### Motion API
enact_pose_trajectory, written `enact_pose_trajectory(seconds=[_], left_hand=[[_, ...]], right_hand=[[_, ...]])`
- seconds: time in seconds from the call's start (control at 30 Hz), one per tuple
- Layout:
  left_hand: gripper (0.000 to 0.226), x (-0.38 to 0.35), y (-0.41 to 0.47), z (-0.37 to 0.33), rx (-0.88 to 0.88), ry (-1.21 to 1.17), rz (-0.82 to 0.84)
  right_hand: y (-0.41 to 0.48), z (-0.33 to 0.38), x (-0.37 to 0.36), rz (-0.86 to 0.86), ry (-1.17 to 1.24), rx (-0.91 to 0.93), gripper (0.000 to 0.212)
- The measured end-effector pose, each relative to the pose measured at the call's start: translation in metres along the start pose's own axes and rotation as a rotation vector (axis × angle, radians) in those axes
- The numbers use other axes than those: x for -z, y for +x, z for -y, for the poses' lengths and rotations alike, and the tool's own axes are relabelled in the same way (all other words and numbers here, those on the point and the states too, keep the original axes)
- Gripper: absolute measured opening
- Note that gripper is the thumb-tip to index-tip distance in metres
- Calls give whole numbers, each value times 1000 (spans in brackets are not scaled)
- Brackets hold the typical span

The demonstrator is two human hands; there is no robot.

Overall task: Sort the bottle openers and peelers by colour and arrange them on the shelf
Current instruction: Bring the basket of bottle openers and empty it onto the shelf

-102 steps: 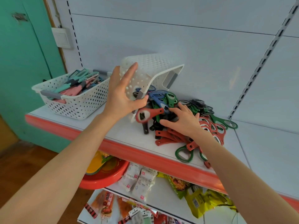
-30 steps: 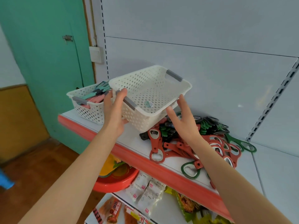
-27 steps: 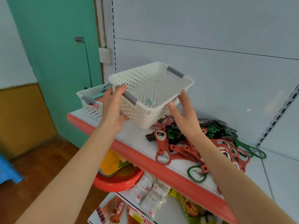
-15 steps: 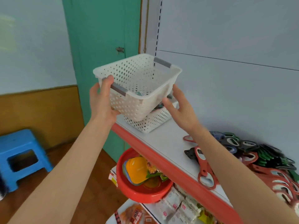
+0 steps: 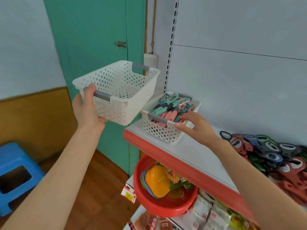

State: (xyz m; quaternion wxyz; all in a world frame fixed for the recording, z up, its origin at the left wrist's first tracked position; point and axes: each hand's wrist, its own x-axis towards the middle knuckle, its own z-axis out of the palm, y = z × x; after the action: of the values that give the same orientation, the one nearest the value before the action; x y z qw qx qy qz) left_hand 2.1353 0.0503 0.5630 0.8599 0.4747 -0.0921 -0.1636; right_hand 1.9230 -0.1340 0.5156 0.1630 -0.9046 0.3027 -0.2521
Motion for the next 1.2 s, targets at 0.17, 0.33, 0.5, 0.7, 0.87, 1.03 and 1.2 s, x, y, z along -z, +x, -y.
enact_pose_trajectory(seconds=[0.17,0.33,0.5,0.7,0.87,1.03,1.2], left_hand=[[38,0,11,8,37,-44,-39],[43,-7,15,16,28,-57,-49],[59,-12,17,41,67,-56,-45],[50,-31,13,82,147,-45,-18],[49,-47,8,105,177,-28,62],[57,-58,7,122,213,25,107],[76,-60,13,128,190,199,82]], right_hand=[[2,0,6,7,-57,-21,51],[-3,-2,14,30,-118,-10,49],[-25,-12,29,17,-132,2,48],[-51,-27,49,14,-149,-17,61],[-78,-42,66,-34,-156,-46,61],[-95,-56,78,-46,-106,-64,61],[-97,-61,71,-46,-15,-144,45]])
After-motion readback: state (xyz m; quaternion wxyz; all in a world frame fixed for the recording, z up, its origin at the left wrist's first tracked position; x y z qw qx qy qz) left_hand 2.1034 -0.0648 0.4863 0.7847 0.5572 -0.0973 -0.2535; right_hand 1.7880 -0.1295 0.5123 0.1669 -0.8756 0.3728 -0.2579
